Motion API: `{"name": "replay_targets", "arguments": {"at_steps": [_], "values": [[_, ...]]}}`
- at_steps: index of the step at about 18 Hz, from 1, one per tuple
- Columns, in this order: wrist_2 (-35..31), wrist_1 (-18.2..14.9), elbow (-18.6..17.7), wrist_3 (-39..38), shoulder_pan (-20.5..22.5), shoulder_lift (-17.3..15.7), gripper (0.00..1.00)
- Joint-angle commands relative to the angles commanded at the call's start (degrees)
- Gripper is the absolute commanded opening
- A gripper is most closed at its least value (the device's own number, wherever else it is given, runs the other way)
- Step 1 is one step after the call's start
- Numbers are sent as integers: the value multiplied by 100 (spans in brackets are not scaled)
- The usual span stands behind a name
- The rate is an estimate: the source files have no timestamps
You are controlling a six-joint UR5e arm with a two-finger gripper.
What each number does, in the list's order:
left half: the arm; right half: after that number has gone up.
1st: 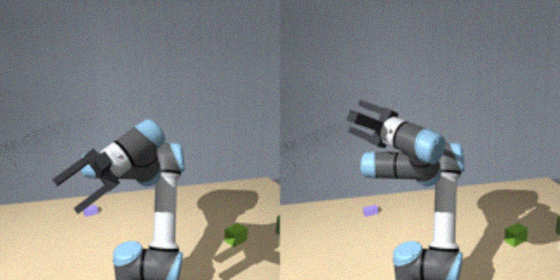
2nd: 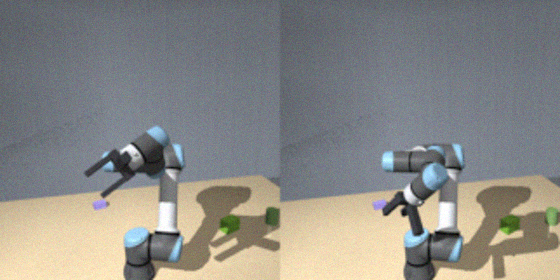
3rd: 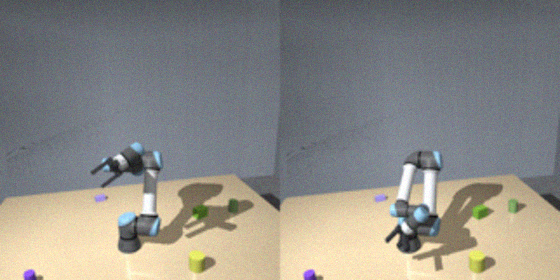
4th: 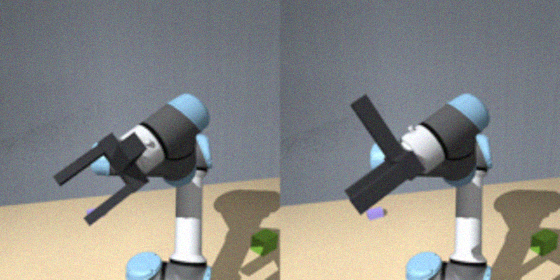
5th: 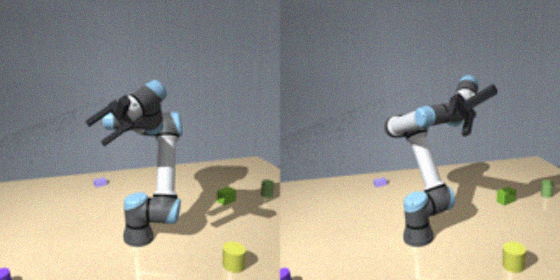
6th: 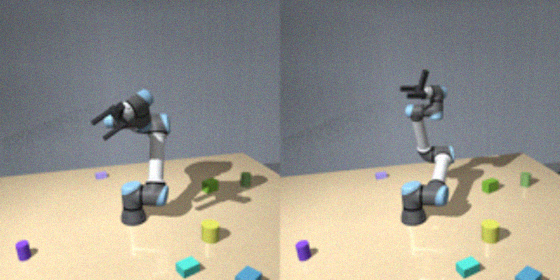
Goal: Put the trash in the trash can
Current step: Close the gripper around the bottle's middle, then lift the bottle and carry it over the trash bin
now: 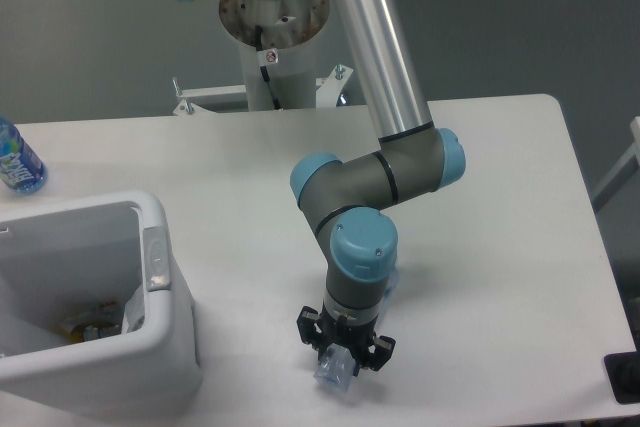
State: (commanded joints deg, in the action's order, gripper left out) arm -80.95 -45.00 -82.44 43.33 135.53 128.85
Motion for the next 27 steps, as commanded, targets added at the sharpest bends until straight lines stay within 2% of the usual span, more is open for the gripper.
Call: {"name": "replay_targets", "arguments": {"at_steps": [3,7,9,13,14,20,27], "values": [[0,35,61,-17,0,-88,51],[53,62,544,-376,35,-456,52],[114,105,842,-938,105,-658,52],[123,816,1467,-2667,88,-835,52],[123,852,1572,-3063,79,-922,52],[123,862,1653,-4156,-369,-1555,52],[114,879,1705,-4219,-1308,-1811,52]]}}
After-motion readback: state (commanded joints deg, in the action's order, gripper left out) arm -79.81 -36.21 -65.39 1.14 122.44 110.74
